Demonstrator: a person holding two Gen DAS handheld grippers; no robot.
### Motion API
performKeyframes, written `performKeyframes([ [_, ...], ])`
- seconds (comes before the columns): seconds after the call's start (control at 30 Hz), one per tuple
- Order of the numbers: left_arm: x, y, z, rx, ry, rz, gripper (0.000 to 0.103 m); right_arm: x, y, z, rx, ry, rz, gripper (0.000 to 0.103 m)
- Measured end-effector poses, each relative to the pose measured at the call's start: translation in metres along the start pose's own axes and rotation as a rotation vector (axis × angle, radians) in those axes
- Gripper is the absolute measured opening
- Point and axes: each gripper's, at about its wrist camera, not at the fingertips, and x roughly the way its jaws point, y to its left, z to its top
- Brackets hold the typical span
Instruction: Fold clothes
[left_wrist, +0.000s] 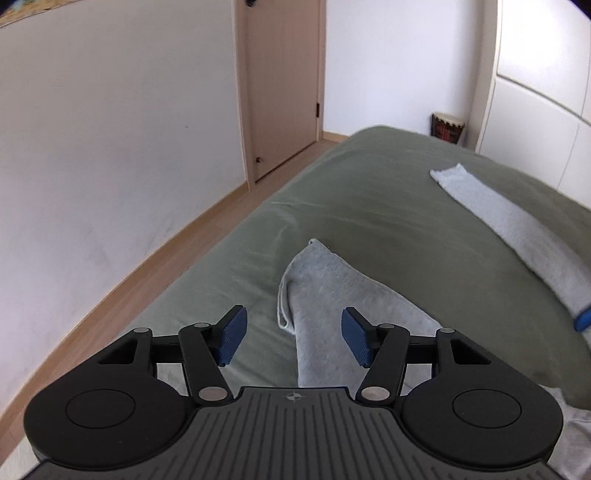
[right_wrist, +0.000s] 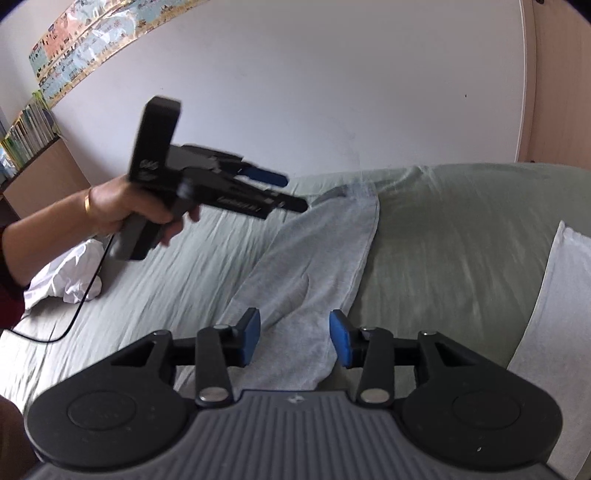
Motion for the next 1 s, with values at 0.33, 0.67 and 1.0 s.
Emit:
performKeyframes([
  [0.33,0.022,0.006,0.007,0.013,0.070,0.027,0.027,-0.002,0.005,-0.020,0.004,0.027,0.010,0.044],
  [0.67,0.029,0.007,0.012,0.028,0.099,0.017,0.007,-0.014,0.010,-0.023,0.016,0.015,0.010,0.044],
  [1.0,0.024,0.024,0.027,0.061,0.089,0.070,0.005,-0.010,0.014,-0.034,0.029,0.030,0.031,0.044],
])
